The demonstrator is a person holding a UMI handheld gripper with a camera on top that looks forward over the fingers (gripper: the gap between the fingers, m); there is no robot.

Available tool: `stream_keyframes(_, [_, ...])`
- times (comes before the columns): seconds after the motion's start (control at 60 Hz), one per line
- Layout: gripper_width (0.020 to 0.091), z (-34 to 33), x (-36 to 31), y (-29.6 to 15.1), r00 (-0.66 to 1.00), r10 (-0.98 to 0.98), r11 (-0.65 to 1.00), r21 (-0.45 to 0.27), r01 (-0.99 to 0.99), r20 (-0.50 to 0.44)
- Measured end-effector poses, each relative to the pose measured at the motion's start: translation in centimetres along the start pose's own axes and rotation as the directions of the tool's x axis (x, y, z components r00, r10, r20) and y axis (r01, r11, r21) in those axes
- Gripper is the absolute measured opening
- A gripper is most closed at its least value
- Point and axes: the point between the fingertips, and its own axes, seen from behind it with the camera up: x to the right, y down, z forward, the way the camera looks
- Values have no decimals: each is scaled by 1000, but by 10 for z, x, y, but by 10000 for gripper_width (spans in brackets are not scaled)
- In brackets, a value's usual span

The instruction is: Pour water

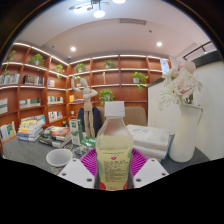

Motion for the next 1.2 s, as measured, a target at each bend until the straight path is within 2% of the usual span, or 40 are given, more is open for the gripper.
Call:
stream_keyframes(0.05, [387,0,-2,2,1000,-21,999,26,21,2])
stream_keyframes(0.25, [385,1,1,3,999,-37,999,29,38,-36])
stream_keyframes(0.433, [547,-1,2,4,996,-77,997,18,78,-45])
stream_keyframes(0.517, [752,-8,5,11,995,-77,997,-21,76,-56])
stream_keyframes(0.567, [809,-16,4,11,997,-51,998,-24,50,-53])
stream_keyframes(0.65, [810,-36,5,9,998,-9,1000,-21,7,-63])
stream_keyframes(0.983, [812,-146,16,-6,969,-8,1000,-2,8,-246])
stream_keyframes(1.2, [812,-192,5,-25,970,15,999,45,-5,-242])
